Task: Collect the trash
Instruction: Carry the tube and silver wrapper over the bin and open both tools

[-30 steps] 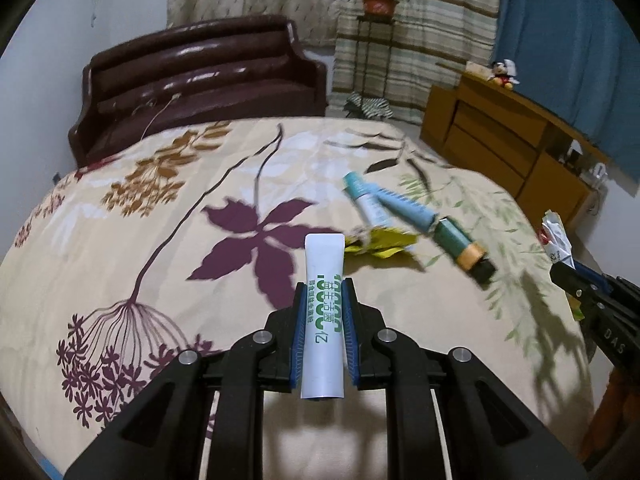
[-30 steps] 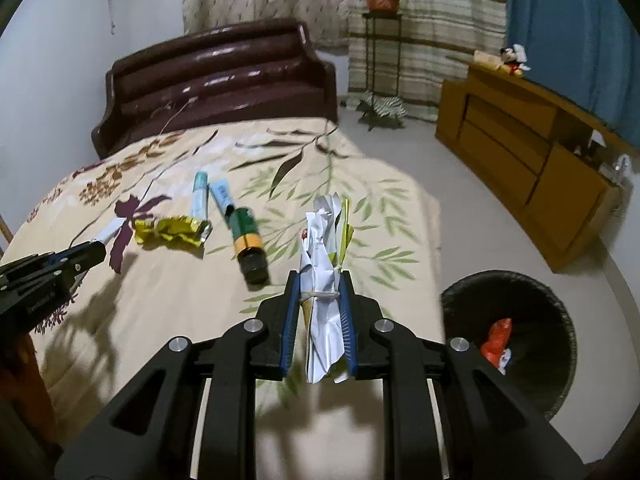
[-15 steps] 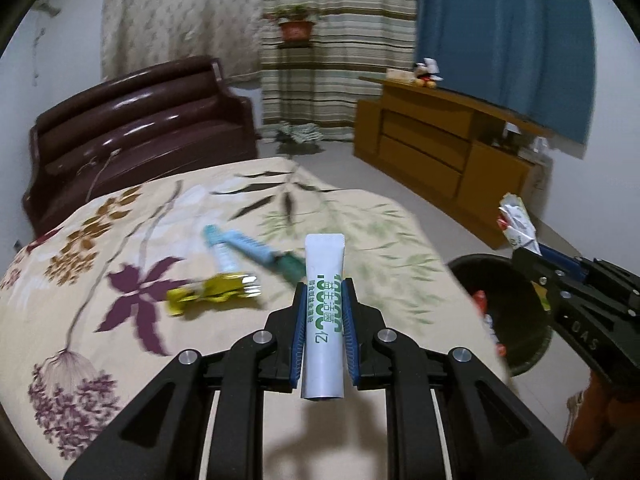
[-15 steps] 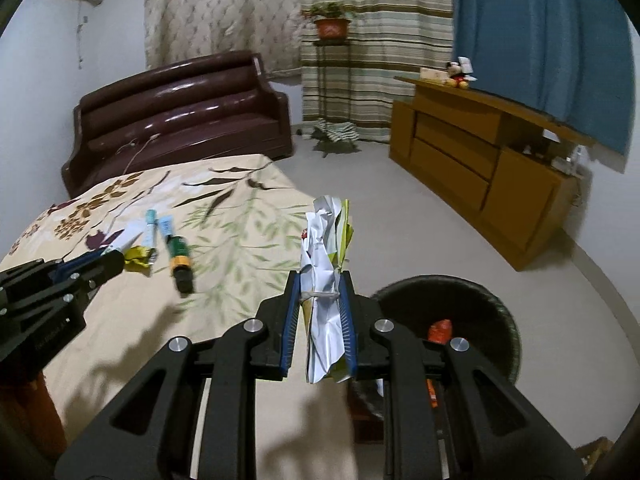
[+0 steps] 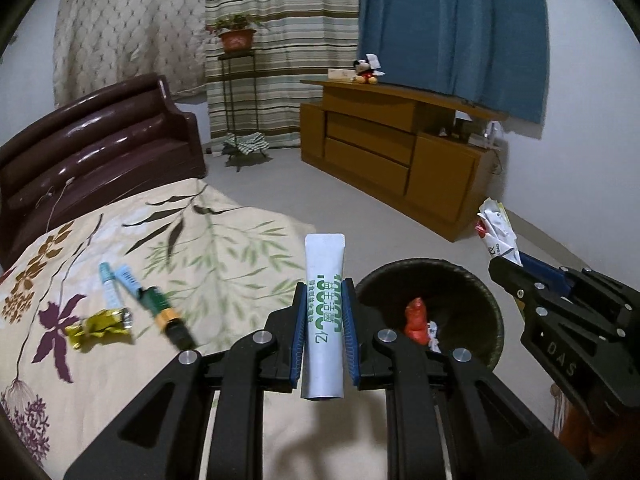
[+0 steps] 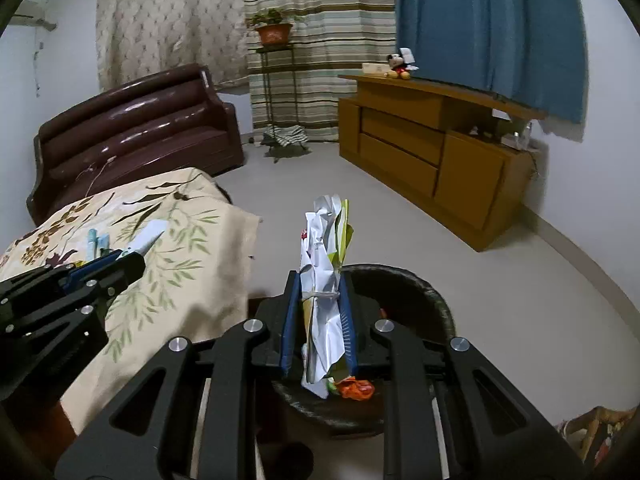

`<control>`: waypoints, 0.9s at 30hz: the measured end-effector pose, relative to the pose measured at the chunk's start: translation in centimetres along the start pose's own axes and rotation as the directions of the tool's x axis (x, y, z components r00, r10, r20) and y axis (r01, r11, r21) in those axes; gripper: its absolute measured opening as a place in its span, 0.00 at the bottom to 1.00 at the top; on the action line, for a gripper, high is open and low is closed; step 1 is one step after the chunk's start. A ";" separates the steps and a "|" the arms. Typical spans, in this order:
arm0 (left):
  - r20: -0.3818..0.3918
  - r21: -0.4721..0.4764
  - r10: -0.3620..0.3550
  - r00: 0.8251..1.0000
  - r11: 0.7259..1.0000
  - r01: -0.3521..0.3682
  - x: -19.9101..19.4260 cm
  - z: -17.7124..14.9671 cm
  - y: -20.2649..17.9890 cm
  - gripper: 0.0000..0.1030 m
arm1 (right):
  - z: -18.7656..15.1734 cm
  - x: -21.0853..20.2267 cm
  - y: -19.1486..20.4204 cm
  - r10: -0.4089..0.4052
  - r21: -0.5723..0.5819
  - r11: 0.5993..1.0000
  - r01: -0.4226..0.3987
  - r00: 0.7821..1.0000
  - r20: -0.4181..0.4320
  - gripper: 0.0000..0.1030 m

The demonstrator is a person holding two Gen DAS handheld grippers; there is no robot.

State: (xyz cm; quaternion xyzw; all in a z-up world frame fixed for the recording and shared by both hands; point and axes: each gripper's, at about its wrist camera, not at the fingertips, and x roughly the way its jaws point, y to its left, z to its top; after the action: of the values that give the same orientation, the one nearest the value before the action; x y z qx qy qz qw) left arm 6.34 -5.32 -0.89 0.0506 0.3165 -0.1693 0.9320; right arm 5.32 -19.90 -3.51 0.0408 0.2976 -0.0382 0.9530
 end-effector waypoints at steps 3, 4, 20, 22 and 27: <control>-0.003 0.007 -0.007 1.000 1.000 0.007 0.8 0.4 -1.2 0.18 | -0.1 0.2 -1.0 -0.014 0.016 1.000 0.014 1.000 -0.001 0.19; -0.003 0.010 -0.008 1.000 1.000 0.008 1.0 0.4 -1.5 0.18 | -0.1 0.4 -1.3 -0.018 0.021 1.000 0.018 1.000 -0.002 0.19; -0.055 0.045 -0.005 0.998 0.999 0.007 4.7 1.0 -5.0 0.18 | -1.0 1.7 -4.6 -0.078 0.061 0.995 0.078 0.997 -0.014 0.19; -0.061 0.049 -0.004 0.998 0.999 0.007 5.0 1.1 -5.2 0.18 | -1.0 1.9 -4.8 -0.079 0.065 0.995 0.080 0.997 -0.017 0.19; -0.070 0.065 0.001 0.998 0.998 0.004 5.8 1.5 -5.9 0.18 | -1.1 2.4 -5.3 -0.084 0.072 0.994 0.086 0.996 -0.022 0.19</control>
State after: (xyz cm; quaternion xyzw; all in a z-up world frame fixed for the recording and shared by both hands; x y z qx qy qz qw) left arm 9.50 -12.78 -3.12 0.0866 0.3435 -0.1784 0.9180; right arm 6.14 -25.18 -6.01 0.0632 0.3067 -0.0892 0.9455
